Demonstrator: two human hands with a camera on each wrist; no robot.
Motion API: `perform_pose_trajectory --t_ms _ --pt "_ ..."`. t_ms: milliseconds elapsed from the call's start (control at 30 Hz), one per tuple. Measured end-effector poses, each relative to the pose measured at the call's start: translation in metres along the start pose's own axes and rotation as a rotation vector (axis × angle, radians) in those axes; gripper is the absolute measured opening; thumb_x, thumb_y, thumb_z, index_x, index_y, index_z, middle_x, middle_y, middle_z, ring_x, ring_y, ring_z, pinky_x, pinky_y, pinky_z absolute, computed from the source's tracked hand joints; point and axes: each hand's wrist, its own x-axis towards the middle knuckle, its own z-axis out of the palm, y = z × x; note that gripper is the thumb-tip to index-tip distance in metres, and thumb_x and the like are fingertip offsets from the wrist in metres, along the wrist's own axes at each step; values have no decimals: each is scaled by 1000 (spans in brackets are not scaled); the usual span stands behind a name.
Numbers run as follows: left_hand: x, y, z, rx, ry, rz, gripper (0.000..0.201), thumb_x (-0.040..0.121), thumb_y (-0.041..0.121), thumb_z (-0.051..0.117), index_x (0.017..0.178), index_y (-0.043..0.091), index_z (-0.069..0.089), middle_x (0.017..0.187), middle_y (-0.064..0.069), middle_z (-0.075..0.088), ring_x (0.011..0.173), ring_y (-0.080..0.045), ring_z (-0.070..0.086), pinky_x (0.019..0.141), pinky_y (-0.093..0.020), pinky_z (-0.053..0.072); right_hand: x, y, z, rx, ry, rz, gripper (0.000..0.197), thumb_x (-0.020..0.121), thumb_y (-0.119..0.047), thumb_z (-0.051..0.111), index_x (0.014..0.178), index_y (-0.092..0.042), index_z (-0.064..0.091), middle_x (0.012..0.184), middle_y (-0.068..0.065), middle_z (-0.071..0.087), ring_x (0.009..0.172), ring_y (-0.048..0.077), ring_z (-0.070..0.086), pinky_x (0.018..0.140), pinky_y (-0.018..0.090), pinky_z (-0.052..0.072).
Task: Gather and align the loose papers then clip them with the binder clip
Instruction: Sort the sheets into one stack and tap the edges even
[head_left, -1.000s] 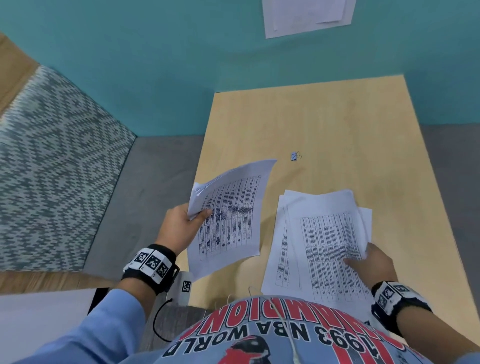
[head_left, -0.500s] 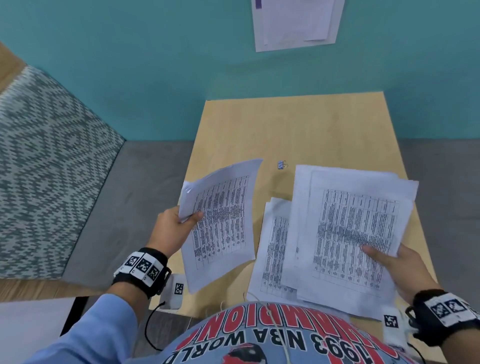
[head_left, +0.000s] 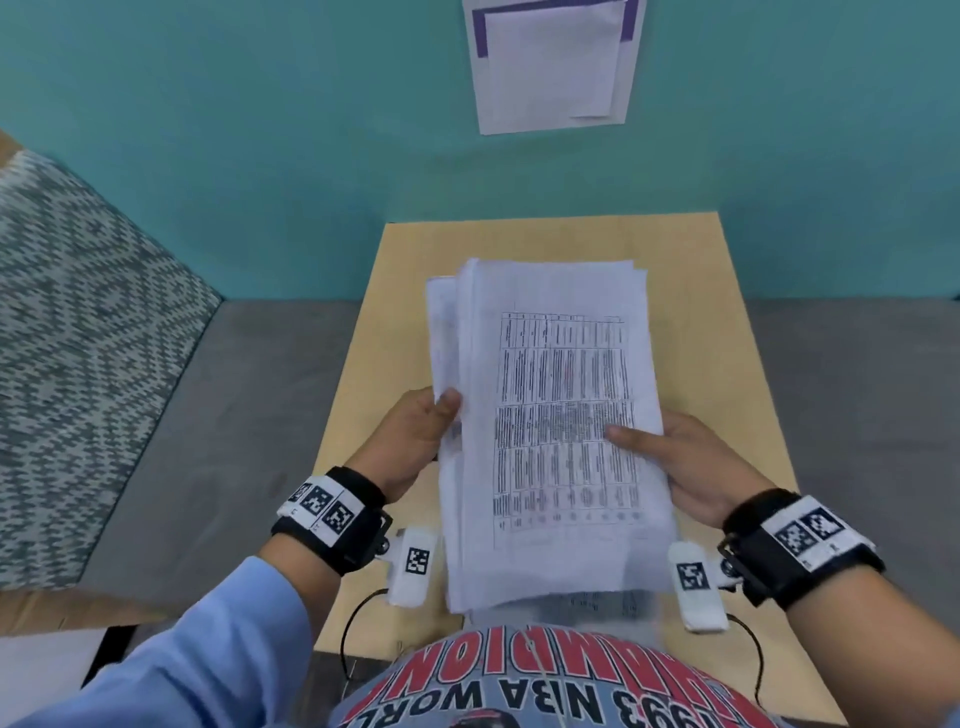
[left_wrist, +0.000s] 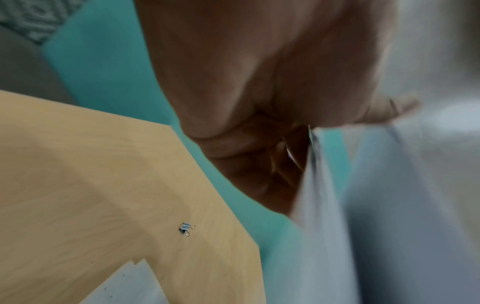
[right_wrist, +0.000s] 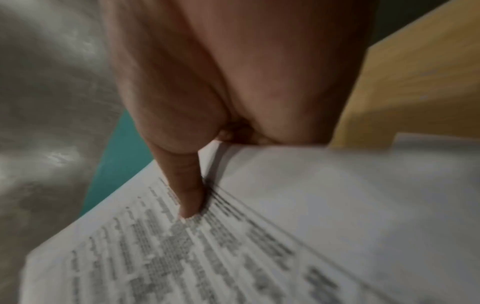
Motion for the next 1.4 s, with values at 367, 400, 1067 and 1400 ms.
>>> perform_pose_trajectory --t_ms 367,400,1067,1400 --pt "6 -33 41 82 141 81 31 91 9 81 121 16 76 117 3 82 112 -15 77 101 -37 62 -16 23 16 -375 320 -362 33 82 -12 86 106 -32 74 100 -27 79 94 -14 71 79 3 51" --pt "9 -48 42 127 98 38 32 92 9 81 124 14 75 120 -1 81 114 -17 76 101 -36 60 -12 36 13 -437 297 -326 31 85 -12 84 103 -35 73 98 -27 78 92 -16 69 77 1 50" --pt "16 -84 19 434 98 -156 50 87 56 79 96 7 78 97 -14 82 93 -27 80 86 -50 63 22 116 -8 -799 373 21 20 92 -45 74 89 -26 68 78 -21 70 73 -4 67 68 20 55" --pt "-22 -66 -89 369 399 -57 29 91 29 83 105 53 73 122 6 77 118 -21 72 102 -43 58 43 181 -11 -1315 647 482 116 52 -94 67 127 -8 52 122 14 54 111 33 61 91 48 49"
